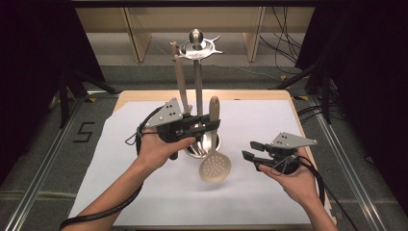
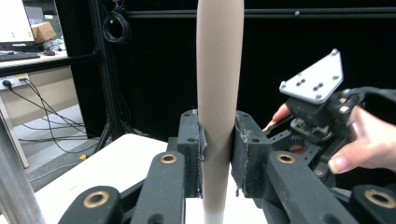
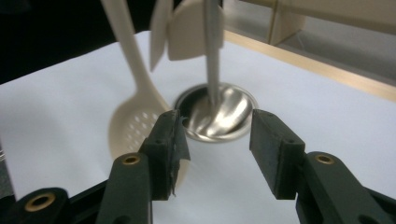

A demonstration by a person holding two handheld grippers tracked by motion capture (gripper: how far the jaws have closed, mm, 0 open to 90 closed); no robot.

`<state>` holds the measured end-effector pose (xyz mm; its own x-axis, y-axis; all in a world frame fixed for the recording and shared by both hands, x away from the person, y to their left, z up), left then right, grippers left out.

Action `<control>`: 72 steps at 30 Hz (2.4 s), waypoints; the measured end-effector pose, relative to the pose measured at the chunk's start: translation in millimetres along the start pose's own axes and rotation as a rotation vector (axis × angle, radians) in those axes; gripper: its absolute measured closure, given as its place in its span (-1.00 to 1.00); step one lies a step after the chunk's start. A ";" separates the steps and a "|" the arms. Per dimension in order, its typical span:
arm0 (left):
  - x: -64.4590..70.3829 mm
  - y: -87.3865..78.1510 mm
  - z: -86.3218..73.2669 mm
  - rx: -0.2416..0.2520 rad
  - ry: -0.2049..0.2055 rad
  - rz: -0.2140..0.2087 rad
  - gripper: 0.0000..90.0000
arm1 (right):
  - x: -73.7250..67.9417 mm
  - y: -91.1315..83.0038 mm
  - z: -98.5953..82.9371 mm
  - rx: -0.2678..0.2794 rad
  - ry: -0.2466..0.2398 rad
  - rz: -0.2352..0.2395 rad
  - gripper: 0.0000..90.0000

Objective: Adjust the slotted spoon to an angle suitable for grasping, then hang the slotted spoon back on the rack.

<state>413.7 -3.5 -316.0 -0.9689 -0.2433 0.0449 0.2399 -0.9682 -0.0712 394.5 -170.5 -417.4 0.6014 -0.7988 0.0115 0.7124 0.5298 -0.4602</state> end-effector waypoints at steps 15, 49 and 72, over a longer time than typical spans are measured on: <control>-6.6 -4.3 13.3 0.013 0.004 0.013 0.65 | 20.9 -5.5 -18.1 0.002 0.045 -0.047 0.17; -29.9 -12.8 29.0 -0.001 0.014 0.069 0.65 | 17.5 -10.9 -26.1 -0.006 0.078 -0.030 0.24; -45.0 -17.2 51.5 0.003 -0.002 0.067 0.65 | 21.5 -10.4 -25.2 0.001 0.054 -0.040 0.26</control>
<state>456.3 21.0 -265.4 -0.9506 -0.3077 0.0417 0.3044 -0.9499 -0.0708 391.0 -200.4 -434.7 0.5517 -0.8338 -0.0184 0.7362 0.4973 -0.4591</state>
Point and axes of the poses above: each handheld gripper's, and its own axes: y roughly forward along the jaws, z roughly out of its top, x roughly to its right, the point moved 9 cm from there along y, roughly forward along the jaws, and after that the axes turned 10 degrees about -z, right-handed, at the moved point
